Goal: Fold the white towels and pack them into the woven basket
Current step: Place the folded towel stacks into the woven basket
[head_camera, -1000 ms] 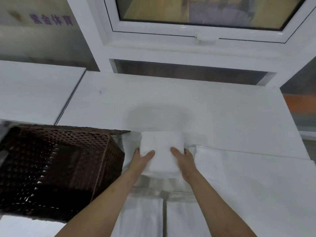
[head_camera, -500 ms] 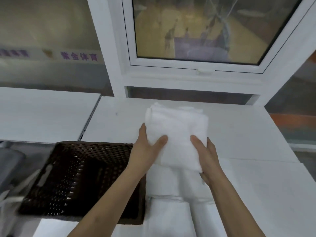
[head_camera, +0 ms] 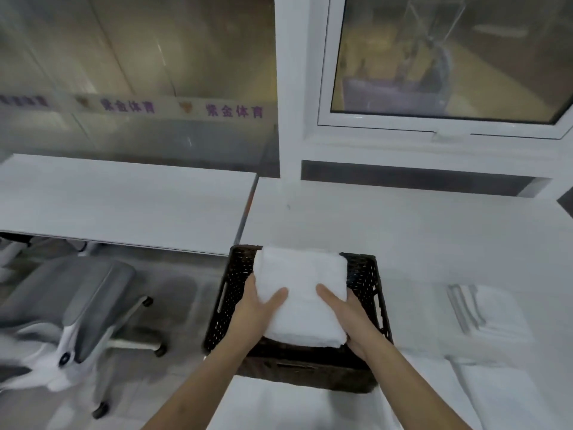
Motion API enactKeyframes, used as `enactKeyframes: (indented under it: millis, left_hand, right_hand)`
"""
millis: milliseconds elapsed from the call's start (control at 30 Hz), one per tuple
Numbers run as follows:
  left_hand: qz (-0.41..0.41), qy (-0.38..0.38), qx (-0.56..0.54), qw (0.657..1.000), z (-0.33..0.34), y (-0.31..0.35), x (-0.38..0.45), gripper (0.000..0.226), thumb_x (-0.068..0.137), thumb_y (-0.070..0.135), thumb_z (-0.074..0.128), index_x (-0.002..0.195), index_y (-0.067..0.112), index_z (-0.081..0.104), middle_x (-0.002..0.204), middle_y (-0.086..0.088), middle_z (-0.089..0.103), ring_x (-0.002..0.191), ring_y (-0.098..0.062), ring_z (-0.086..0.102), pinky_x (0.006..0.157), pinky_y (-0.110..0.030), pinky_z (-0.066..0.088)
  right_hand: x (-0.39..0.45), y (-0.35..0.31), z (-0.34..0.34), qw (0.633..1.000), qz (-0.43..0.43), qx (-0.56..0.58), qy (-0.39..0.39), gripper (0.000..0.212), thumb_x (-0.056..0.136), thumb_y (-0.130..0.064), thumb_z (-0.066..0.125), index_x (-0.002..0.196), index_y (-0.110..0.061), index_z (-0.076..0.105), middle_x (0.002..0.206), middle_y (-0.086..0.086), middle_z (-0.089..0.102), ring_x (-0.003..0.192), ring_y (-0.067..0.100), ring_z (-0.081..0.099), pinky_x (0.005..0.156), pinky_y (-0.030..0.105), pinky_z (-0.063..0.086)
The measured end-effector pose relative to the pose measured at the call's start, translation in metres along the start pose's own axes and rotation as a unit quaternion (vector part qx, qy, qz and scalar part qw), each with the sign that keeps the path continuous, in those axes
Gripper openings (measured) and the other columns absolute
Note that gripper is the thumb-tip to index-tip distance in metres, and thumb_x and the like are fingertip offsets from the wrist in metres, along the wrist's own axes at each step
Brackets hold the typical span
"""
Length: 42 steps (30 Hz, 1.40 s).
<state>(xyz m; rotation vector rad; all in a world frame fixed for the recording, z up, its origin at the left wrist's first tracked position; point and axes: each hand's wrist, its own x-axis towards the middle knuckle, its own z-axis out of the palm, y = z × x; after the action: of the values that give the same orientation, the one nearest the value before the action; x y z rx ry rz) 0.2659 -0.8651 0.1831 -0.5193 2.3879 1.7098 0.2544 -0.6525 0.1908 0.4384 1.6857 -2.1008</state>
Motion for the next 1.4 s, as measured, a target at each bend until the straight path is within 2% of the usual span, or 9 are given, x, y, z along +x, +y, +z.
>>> enactKeyframes:
  millis: [300,567,667,833,1067,1133,1233,1300,1400]
  left_hand:
    - [-0.083,-0.014,0.151,0.985,-0.011,-0.048,0.046,0.108,0.075,0.084,0.051,0.158,0.032,0.005,0.145,-0.008,0.049,0.123,-0.030,0.056,0.104,-0.045,0.048]
    - [-0.114,-0.013,0.193,0.974,0.009,-0.072,0.065,0.103,0.087,0.070,0.058,0.160,0.025,0.001,0.151,-0.015,0.043,0.131,-0.034,0.051,0.106,-0.039,0.042]
    - [-0.136,-0.026,0.227,0.964,0.010,-0.075,0.071,0.099,0.092,0.063,0.056,0.160,0.017,0.001,0.155,-0.019,0.037,0.137,-0.036,0.045,0.112,-0.039,0.036]
    - [-0.121,-0.050,0.318,0.939,0.008,-0.072,0.070,0.089,0.101,0.047,0.050,0.160,0.008,-0.005,0.150,-0.026,0.038,0.132,-0.038,0.048,0.109,-0.043,0.040]
    - [-0.011,-0.061,0.445,0.893,0.004,-0.062,0.061,0.063,0.107,0.030,0.042,0.158,0.005,0.016,0.166,-0.020,0.006,0.150,-0.031,0.026,0.115,-0.033,0.037]
    - [0.057,-0.045,0.462,0.884,-0.001,-0.056,0.056,0.048,0.107,0.022,0.041,0.151,0.006,0.034,0.164,-0.018,0.017,0.156,-0.026,0.010,0.116,-0.027,0.032]
    - [0.155,0.025,0.450,0.879,-0.013,-0.046,0.048,0.041,0.092,0.001,0.058,0.132,0.007,0.056,0.147,-0.014,0.046,0.141,-0.028,0.040,0.105,-0.034,0.048]
    - [0.220,0.060,0.468,0.854,-0.023,-0.047,0.048,0.046,0.077,-0.008,0.064,0.120,0.007,0.064,0.131,-0.012,0.058,0.129,-0.030,0.051,0.099,-0.041,0.054]
    - [0.213,0.079,0.505,0.832,-0.041,-0.052,0.054,0.057,0.087,0.002,0.059,0.143,0.006,0.050,0.154,-0.015,0.044,0.146,-0.032,0.037,0.116,-0.044,0.039]
  right_hand:
    - [0.074,0.042,0.022,0.986,0.160,0.033,-0.034,0.046,0.087,-0.020,0.082,0.127,-0.003,0.066,0.117,0.015,0.075,0.107,0.028,0.073,0.082,0.034,0.061]
    - [0.127,0.089,0.013,0.977,0.206,0.041,-0.028,0.041,0.088,-0.014,0.080,0.124,0.000,0.067,0.113,0.018,0.075,0.103,0.032,0.074,0.077,0.037,0.062]
    - [0.143,0.108,0.012,0.973,0.227,0.042,-0.020,0.041,0.087,-0.014,0.080,0.122,0.002,0.068,0.112,0.019,0.075,0.104,0.034,0.074,0.088,0.042,0.060]
    - [0.160,0.135,0.019,0.976,0.215,0.033,0.019,0.044,0.084,-0.012,0.083,0.122,0.004,0.066,0.107,0.019,0.077,0.097,0.033,0.076,0.078,0.039,0.062]
    - [0.160,0.135,0.036,0.976,0.125,-0.156,0.087,0.082,0.073,-0.043,0.089,0.135,-0.006,0.049,0.123,0.008,0.069,0.106,0.024,0.071,0.095,0.040,0.058]
    - [0.154,0.125,0.037,0.954,0.073,-0.279,0.082,0.091,0.080,-0.043,0.084,0.147,-0.005,0.036,0.139,0.014,0.058,0.123,0.029,0.060,0.105,0.035,0.048]
    - [0.141,0.111,0.035,0.906,-0.065,-0.414,0.059,0.099,0.084,-0.042,0.081,0.157,-0.009,0.023,0.154,0.016,0.036,0.141,0.030,0.040,0.117,0.036,0.034]
    - [0.135,0.110,0.029,0.822,-0.182,-0.540,0.010,0.089,0.089,-0.052,0.069,0.157,-0.016,0.027,0.157,0.012,0.033,0.145,0.029,0.034,0.121,0.040,0.030]
    - [0.136,0.114,0.031,0.647,-0.258,-0.708,-0.116,0.070,0.100,-0.064,0.036,0.161,-0.035,0.020,0.171,0.003,0.012,0.158,0.027,0.006,0.127,0.047,0.004]
